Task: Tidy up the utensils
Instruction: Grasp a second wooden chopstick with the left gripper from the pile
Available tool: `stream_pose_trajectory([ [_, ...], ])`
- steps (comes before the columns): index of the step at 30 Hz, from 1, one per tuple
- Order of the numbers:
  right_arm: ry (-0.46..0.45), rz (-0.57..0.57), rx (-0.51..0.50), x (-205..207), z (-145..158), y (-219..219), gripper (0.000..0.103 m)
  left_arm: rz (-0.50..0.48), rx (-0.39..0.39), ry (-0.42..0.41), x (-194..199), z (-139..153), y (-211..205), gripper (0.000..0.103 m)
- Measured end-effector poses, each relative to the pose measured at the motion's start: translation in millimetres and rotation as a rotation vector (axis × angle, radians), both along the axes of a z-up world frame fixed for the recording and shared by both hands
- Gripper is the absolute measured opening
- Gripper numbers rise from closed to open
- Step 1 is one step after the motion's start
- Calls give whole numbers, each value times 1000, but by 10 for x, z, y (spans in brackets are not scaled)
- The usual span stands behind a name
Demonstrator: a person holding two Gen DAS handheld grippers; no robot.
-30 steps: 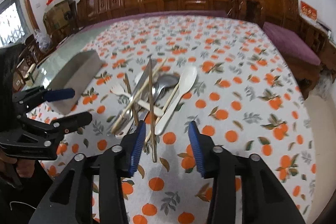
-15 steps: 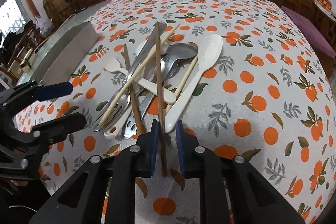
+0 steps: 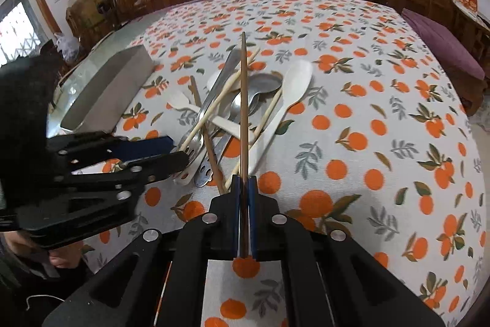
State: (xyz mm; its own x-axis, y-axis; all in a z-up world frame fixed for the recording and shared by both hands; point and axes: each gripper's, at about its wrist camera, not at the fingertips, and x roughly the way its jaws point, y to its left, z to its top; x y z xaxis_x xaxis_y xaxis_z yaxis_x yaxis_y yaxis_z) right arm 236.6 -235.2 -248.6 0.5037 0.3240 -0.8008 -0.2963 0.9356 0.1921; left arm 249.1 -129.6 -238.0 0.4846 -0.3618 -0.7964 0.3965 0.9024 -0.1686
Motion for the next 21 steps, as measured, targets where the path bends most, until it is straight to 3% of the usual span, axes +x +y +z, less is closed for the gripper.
stream_pose_trajectory([
  [6, -14, -16, 6, -7, 66, -58, 6, 13, 33, -5, 34, -57, -31, 13],
  [7, -14, -16, 6, -6, 63, -56, 6, 17, 37, -7, 32, -53, -24, 7],
  [21, -22, 3, -20, -82, 92, 131, 6, 39, -3, -63, -165, 289, 243, 4],
])
